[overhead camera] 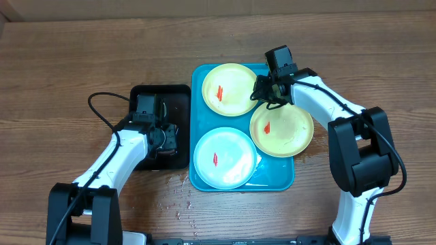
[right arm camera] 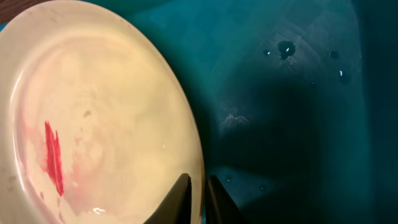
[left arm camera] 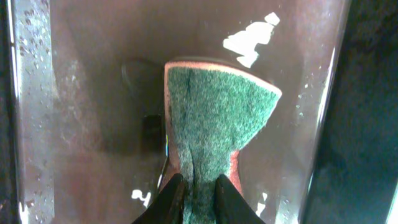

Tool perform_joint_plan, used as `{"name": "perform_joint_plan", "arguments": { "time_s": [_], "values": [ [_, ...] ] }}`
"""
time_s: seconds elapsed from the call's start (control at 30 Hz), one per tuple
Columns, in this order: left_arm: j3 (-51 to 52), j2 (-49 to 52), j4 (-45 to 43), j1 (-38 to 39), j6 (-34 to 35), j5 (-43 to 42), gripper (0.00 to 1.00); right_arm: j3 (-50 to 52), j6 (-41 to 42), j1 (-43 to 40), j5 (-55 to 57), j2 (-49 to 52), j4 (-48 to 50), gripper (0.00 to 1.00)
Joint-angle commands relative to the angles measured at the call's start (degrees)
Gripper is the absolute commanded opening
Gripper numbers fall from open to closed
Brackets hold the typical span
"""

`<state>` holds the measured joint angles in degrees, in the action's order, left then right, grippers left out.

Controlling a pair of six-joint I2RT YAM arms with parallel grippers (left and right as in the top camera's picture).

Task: Clean dirty plates on tray and stack at the side
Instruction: 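Lower the left gripper into the black tray and grasp the sponge, then lift the sponge with the left gripper over the top yellow plate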

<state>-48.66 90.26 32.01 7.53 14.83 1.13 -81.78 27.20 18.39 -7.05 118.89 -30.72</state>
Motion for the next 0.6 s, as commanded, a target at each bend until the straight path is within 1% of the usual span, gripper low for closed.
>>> {"name": "perform_joint_plan", "arguments": {
  "time_s": [0.0, 0.03, 0.17, 0.27, 0.37, 0.43, 0.57],
  "values": [
    [0.6, 0.5, -1.2, 0.2, -0.1, 1.1, 0.13, 0.1, 0.0, 0.1, -0.1, 0.7, 0.5, 0.06],
    [0.6, 0.5, -1.7, 0.2, -0.1, 1.1, 0.04, 0.1, 0.0, 0.1, -0.1, 0.7, 0.6, 0.04],
    [0.1, 0.5, -3.2, 0.2, -0.6, 1.0, 0.04, 0.1, 0.0, 0.1, -0.1, 0.7, 0.6, 0.04],
    [-2.7, 0.4, -1.5, 0.2, -1.2, 1.6, 0.04, 0.1, 0.0, 0.1, -0.1, 0.7, 0.6, 0.04],
    [-9.0, 0.2, 3.7, 0.2, -1.3, 6.7, 0.04, 0.1, 0.0, 0.1, -0.1, 0.7, 0.6, 0.04],
    [-13.4, 0.2, 6.6, 0.2, -3.5, 9.0, 0.04, 0.1, 0.0, 0.1, -0.1, 0.7, 0.6, 0.04],
    [-20.9, 0.3, 8.9, 0.2, -7.1, 9.8, 0.04, 0.1, 0.1, 0.1, -0.1, 0.7, 0.9, 0.04]
  ]
}}
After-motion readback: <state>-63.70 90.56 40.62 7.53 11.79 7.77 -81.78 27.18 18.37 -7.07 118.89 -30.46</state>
